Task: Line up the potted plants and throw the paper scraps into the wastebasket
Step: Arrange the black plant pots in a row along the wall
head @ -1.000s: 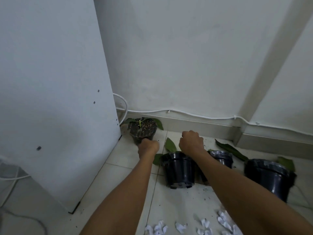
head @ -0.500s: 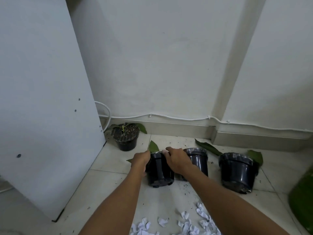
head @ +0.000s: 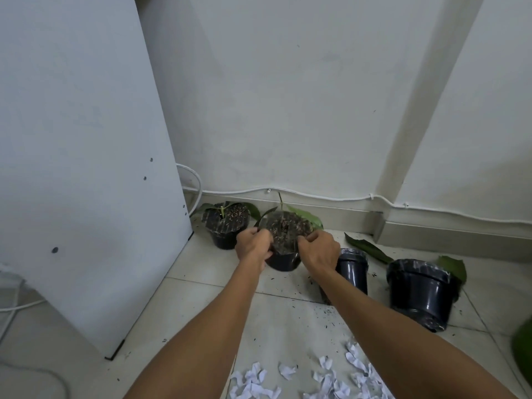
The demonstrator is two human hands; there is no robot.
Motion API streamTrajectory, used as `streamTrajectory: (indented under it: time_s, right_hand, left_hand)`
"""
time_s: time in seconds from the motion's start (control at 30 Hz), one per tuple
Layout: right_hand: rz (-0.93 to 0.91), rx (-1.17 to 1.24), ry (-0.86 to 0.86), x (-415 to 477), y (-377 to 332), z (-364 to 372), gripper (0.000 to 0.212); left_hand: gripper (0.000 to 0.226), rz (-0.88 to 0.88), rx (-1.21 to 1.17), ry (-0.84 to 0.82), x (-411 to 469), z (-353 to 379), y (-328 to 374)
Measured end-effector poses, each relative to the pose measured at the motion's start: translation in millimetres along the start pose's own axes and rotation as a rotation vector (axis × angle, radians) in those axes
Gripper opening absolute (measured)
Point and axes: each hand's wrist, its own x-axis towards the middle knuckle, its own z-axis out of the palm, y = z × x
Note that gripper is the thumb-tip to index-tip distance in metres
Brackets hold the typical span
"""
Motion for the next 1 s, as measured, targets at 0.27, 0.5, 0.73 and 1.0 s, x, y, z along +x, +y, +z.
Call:
streamTrajectory:
  time_s: [0.27,0.5,0.73,1.0]
  right_hand:
    - [-0.019,0.111,0.011,31.6,-10.7,-1.2,0.028]
    - [-0.004,0.074,-0.042,40.5,10.9,25.5,0.033]
    - [-0.046,0.019,-0.138,42.5,18.6,37.7,0.042]
    - [-0.118,-0.108,-0.154,63.2,10.5,54.2,0.043]
  left_hand:
    - [0.061,0.022,-0.106,-0.036,28.2,18.7,10.9]
    - [0.055,-0.068,-0.193,-0.01,50.4,16.4,-21.8]
    - [0.055,-0.098,-0.199,0.017,65.2,6.5,-35.4]
    - [0.059,-0.107,-0.203,-0.018,80.5,6.6,-38.6]
